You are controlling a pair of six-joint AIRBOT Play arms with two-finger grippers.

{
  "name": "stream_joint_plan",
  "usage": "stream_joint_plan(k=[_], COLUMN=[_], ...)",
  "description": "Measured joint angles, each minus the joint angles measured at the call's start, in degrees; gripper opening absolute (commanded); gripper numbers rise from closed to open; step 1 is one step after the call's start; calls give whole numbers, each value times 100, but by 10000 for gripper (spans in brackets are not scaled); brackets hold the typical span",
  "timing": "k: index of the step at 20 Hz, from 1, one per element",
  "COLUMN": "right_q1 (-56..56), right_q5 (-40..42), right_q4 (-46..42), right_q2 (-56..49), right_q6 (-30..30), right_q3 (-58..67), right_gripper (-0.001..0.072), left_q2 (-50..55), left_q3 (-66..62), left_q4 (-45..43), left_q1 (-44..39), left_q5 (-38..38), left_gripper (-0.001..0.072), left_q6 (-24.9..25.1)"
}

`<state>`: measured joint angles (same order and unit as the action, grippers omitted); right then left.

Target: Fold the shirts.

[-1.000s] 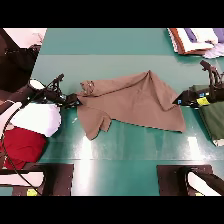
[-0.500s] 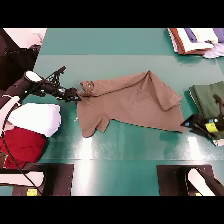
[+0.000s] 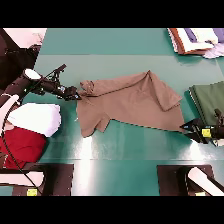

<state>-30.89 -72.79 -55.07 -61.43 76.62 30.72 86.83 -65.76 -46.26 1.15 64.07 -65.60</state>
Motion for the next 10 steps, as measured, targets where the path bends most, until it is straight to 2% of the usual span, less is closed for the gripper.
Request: stream_joint_plan(k=[1,2,3,4,5,10], right_q1=[109,229,330,426,503,717], right_q5=[66,144,216,302,306,254], right_q4=[46,68,74,81,85,98], right_q2=[-120,-245,-345,-417,-461,-157], right_q6=[-24,-37,-48,-66,-70,-76], right_q3=[66,142,227,302,374,793], right_gripper=[448,403,285,93,16,15], left_q2=[0,0,0,0,0,-407], left_q3=[0,0,-2,-2,-7,-48], left_q4=[-2,-2,-2,-7,-17,-234], left_q1=[2,0,0,0,0,11], left_q5=[7,24,46,68,87,90], left_gripper=[25,25,25,24,24,24], left_q6=[2,2,4,4,4,-17])
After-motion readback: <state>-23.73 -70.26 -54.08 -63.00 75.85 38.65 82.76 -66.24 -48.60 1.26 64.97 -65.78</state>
